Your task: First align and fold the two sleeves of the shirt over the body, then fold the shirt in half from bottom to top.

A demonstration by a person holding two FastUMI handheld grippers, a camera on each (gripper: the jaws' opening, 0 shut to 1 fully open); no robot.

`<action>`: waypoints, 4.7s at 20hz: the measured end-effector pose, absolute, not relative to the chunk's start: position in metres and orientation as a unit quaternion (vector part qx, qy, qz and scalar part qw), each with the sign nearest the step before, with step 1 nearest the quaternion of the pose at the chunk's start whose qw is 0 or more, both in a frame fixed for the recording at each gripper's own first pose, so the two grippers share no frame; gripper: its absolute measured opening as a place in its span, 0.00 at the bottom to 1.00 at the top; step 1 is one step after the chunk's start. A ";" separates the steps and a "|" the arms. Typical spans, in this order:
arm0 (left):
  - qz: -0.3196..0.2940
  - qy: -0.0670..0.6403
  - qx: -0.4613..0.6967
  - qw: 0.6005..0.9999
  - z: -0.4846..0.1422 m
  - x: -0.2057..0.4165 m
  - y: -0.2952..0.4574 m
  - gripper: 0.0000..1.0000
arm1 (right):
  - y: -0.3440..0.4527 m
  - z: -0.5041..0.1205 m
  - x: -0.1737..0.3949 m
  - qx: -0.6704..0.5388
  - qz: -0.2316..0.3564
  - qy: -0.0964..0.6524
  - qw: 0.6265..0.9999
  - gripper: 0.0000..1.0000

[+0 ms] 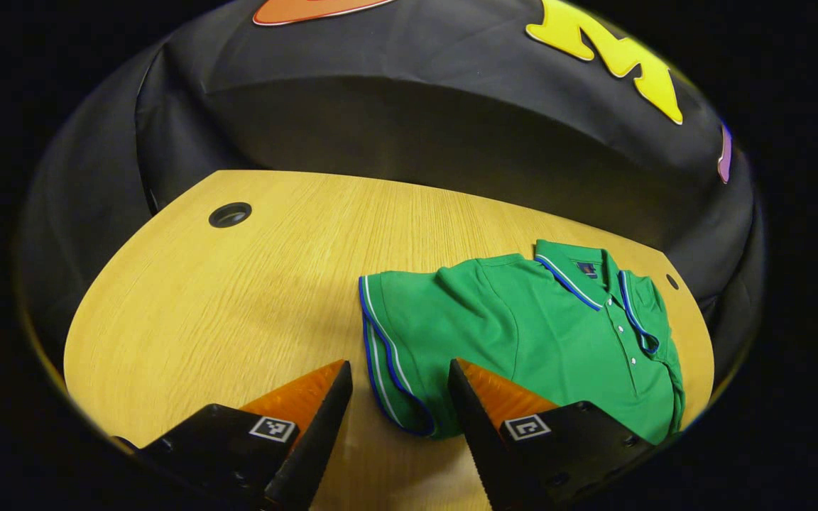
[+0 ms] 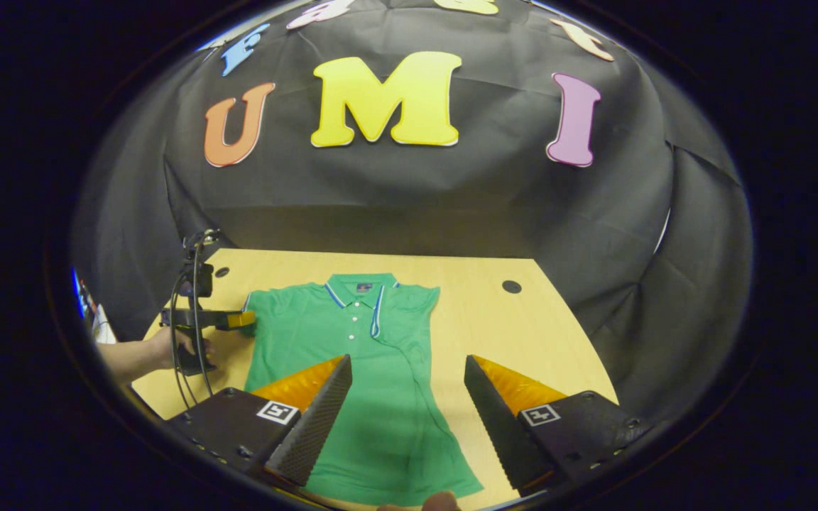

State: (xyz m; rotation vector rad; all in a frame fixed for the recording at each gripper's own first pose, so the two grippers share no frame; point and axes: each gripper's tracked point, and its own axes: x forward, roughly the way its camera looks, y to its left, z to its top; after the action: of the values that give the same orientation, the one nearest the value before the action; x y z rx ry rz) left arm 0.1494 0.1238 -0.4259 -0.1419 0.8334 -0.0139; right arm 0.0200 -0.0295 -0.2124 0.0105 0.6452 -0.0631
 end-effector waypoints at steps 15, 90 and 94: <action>-0.039 0.352 -0.084 0.931 -0.379 0.170 0.096 0.06 | -0.056 -0.212 0.023 0.013 -0.061 0.300 0.952 0.98; -0.054 0.632 0.021 0.773 -0.383 -0.225 0.005 1.00 | -0.113 -0.435 -0.157 -0.052 0.070 0.597 0.797 0.95; -0.045 0.637 0.010 0.769 -0.380 -0.229 0.001 1.00 | -0.110 -0.436 -0.158 -0.055 0.078 0.599 0.795 0.84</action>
State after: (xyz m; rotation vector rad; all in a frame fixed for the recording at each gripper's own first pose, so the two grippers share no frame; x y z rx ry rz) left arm -0.2291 0.0011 -0.3804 0.0215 1.3824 -0.0968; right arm -0.1578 -0.1103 -0.4365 -0.1178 1.2883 0.1678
